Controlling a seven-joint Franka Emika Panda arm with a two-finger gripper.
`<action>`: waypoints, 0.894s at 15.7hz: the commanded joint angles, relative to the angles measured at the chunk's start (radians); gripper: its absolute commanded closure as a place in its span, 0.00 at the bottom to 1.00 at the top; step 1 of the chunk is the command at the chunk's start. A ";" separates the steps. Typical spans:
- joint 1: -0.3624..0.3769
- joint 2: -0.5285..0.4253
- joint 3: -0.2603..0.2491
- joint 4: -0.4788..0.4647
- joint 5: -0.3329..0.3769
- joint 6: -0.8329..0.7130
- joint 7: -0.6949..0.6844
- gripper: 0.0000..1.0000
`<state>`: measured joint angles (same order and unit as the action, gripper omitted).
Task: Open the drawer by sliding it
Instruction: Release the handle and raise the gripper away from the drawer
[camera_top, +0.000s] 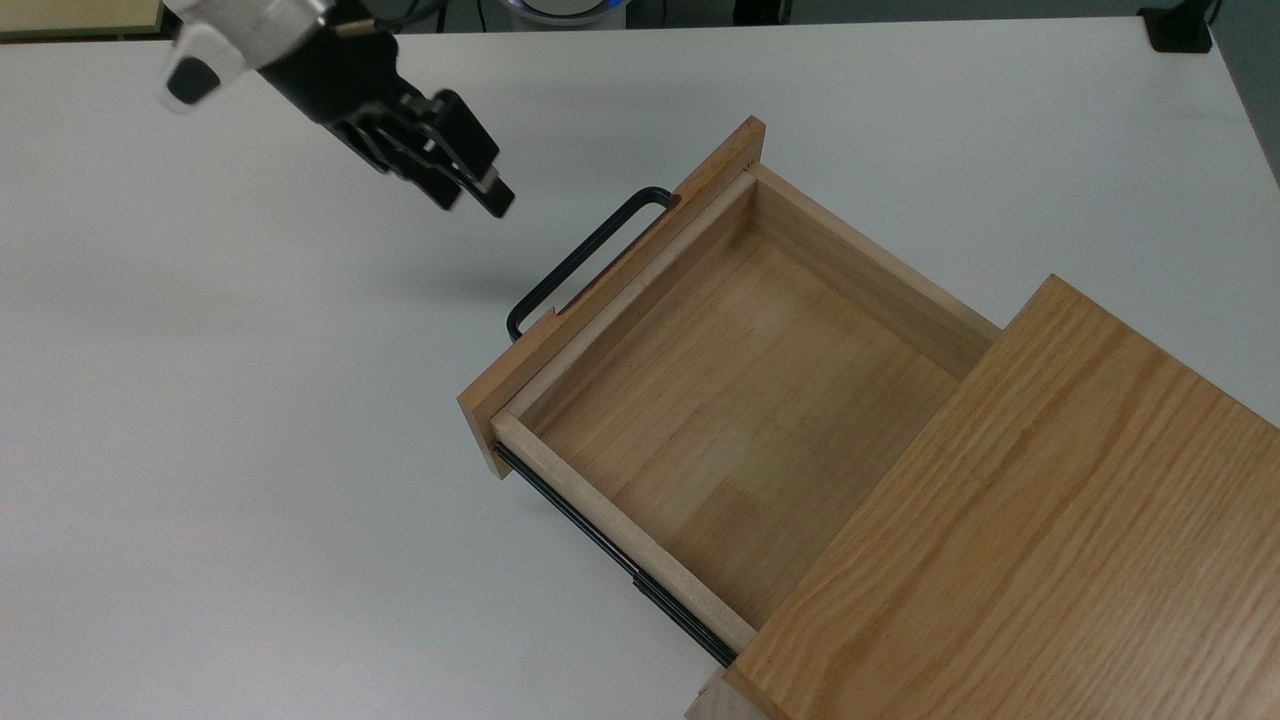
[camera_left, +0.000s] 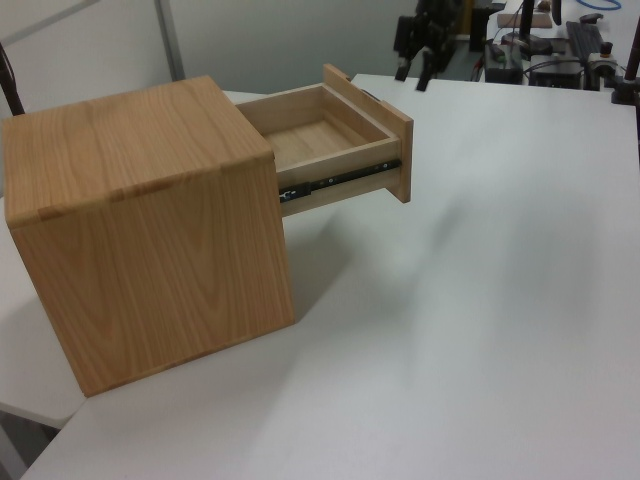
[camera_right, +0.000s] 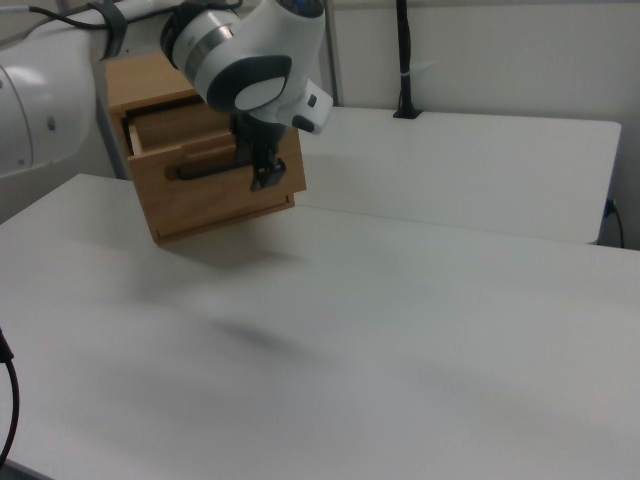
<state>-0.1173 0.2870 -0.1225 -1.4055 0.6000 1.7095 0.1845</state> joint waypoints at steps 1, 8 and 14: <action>0.031 -0.060 -0.005 -0.020 -0.174 -0.022 -0.055 0.00; 0.176 -0.175 0.003 -0.026 -0.574 -0.177 -0.201 0.00; 0.195 -0.273 0.001 -0.055 -0.651 -0.263 -0.206 0.00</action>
